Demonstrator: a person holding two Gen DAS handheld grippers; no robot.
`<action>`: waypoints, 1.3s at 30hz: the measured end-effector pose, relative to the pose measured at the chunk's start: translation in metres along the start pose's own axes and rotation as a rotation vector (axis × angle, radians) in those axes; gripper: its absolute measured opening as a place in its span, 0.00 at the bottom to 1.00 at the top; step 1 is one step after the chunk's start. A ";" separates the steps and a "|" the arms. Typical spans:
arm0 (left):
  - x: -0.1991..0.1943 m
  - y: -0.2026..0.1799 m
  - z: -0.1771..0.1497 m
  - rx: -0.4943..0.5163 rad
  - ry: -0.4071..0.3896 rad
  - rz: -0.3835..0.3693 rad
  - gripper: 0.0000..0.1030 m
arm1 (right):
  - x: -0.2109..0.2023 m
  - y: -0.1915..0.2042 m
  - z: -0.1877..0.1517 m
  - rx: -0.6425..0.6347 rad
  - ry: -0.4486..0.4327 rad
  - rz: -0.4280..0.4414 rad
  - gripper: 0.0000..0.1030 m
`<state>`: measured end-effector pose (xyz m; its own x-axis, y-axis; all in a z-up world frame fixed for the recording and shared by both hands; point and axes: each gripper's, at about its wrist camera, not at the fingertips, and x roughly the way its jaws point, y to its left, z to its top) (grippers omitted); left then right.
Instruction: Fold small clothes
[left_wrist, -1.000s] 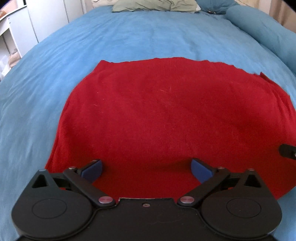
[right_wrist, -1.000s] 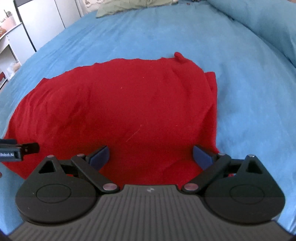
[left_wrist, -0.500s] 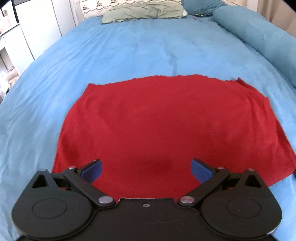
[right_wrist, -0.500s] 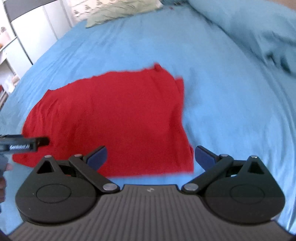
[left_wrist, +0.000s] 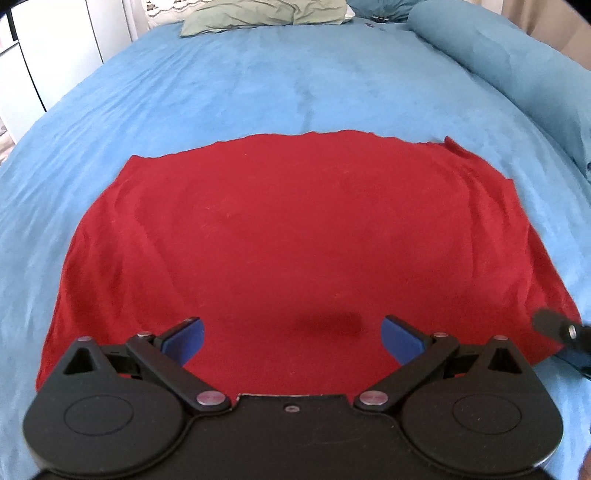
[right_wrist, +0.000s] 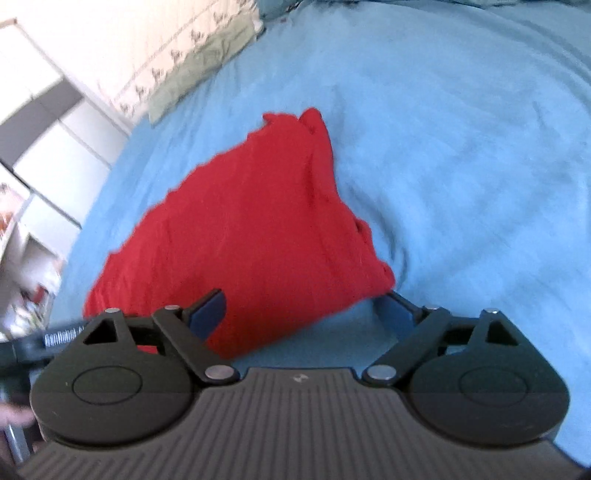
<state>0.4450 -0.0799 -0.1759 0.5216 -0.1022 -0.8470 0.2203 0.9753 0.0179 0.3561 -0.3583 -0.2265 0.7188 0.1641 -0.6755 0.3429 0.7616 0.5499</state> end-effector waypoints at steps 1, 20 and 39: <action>0.000 -0.001 0.001 0.000 -0.002 -0.004 1.00 | 0.001 -0.004 0.002 0.034 -0.013 0.012 0.93; 0.037 0.012 0.031 -0.041 -0.027 0.074 1.00 | 0.052 -0.014 0.078 0.032 0.129 0.124 0.32; -0.005 0.121 0.041 -0.055 -0.006 0.034 1.00 | 0.012 0.184 0.100 -0.187 0.145 0.283 0.26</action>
<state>0.5029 0.0307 -0.1475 0.5331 -0.0698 -0.8432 0.1564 0.9876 0.0171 0.4881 -0.2790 -0.0838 0.6717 0.4617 -0.5794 0.0163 0.7727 0.6346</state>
